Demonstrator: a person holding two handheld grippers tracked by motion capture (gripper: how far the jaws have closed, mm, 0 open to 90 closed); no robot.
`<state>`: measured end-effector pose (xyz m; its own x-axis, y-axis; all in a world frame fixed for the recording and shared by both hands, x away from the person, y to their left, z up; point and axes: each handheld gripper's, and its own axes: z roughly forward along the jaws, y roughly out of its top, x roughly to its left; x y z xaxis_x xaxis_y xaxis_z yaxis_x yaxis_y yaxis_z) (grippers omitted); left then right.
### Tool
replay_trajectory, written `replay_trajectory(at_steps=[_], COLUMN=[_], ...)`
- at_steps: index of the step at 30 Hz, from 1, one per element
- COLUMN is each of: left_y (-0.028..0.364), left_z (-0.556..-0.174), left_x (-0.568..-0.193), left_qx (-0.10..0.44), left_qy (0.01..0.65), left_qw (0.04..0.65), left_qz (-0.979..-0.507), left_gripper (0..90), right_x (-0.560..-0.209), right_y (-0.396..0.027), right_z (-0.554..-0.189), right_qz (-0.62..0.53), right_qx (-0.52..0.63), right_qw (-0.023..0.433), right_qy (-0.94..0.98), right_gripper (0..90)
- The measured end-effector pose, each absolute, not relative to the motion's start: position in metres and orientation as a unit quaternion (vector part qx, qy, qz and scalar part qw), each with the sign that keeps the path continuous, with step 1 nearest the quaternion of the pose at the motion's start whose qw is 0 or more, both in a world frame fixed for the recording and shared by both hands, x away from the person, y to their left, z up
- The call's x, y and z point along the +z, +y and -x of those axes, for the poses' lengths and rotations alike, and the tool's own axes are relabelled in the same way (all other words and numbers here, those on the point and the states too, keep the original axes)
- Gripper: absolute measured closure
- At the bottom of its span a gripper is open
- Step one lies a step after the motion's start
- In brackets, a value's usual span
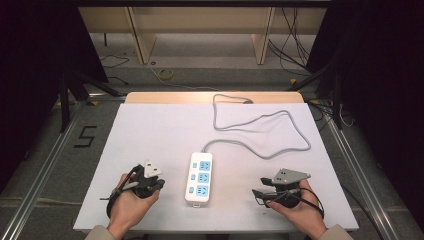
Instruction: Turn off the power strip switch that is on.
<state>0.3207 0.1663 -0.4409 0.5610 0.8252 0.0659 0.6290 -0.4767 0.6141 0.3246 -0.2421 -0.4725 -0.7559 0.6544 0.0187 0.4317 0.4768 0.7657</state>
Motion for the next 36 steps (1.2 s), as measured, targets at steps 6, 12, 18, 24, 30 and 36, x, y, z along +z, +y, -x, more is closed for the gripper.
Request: replay_trajectory(at_steps=[6,12,18,24,30,36], left_y=[0.164,0.162,0.159,0.156,0.152,0.149], left_z=[-0.322,-0.323,-0.325,-0.327,-0.33,-0.332], left_x=[-0.44,-0.439,-0.439,-0.437,-0.436,-0.435], left_qx=[0.18,0.179,0.179,0.179,0.18,0.179], left_qy=[0.433,0.433,0.431,0.429,0.426,0.425], left_qw=[0.273,0.274,0.271,0.271,0.271,0.268], left_qz=[-0.84,-0.84,-0.842,-0.843,-0.844,-0.846], left_gripper=[89.6,89.6,89.7,89.6,89.6,89.7], right_x=[-0.472,-0.472,-0.473,-0.473,-0.473,-0.473], right_y=[-0.242,-0.242,-0.242,-0.242,-0.242,-0.242], right_z=[-0.325,-0.325,-0.325,-0.325,-0.325,-0.325], right_qz=[-0.321,-0.32,-0.32,-0.32,-0.321,-0.321], right_qx=[0.399,0.399,0.398,0.399,0.399,0.399], right_qw=[0.139,0.139,0.139,0.139,0.139,0.138], right_qy=[0.848,0.848,0.848,0.848,0.848,0.848], right_gripper=[47.2,47.1,47.2,47.2,47.2,47.1])
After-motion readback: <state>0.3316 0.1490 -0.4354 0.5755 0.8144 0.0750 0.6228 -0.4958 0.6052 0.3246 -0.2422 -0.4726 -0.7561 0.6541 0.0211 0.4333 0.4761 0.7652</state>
